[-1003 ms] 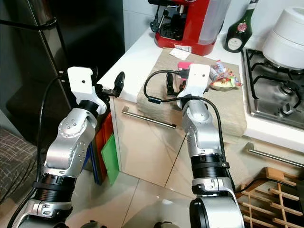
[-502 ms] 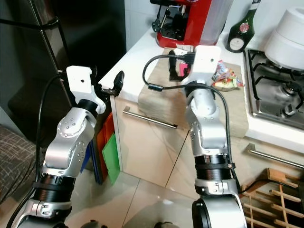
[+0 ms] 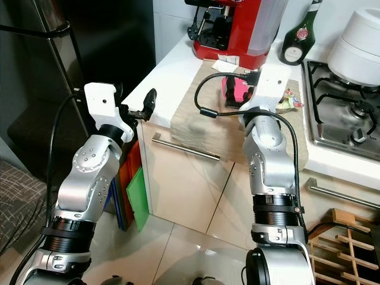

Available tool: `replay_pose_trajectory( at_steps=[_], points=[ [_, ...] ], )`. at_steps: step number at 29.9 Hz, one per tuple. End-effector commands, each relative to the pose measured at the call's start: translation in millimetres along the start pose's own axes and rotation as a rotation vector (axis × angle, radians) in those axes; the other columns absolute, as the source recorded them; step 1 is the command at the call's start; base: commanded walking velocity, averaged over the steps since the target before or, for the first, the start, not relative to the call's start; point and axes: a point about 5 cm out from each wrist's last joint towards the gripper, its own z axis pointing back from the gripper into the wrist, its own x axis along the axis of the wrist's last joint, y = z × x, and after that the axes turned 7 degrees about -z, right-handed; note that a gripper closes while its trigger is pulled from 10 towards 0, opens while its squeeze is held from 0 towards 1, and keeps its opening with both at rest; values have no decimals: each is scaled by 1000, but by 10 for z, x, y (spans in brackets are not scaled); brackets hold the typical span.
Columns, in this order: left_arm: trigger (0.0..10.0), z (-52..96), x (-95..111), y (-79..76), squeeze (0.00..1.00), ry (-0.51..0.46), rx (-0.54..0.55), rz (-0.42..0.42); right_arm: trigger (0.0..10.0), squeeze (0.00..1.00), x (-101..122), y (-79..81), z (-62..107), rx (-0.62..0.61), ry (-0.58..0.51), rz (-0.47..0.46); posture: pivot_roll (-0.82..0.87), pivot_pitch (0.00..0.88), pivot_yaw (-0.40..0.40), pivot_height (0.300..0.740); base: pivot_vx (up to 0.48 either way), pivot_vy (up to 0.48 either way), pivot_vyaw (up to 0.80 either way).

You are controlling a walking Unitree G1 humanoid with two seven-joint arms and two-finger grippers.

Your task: Restocking fridge

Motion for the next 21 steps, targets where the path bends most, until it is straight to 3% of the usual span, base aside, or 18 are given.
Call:
replay_pose_trajectory(
  at_steps=[1, 15, 21],
  points=[
    [10000, -27, 47, -22, 0, -12, -16, 4, 10000, 0, -3, 27, 0, 16, 19, -6, 27, 0, -16, 740, 0, 0, 0],
    [10000, -17, 75, -108, 0, -32, -67, 40, 10000, 0, -292, 193, -76, 34, 122, -38, 31, 0, -14, 740, 0, 0, 0],
    [10000, -5, 79, -103, 0, -35, -67, 42, 10000, 0, -347, 166, -89, -5, 138, -29, 37, 0, -22, 740, 0, 0, 0]
  ],
)
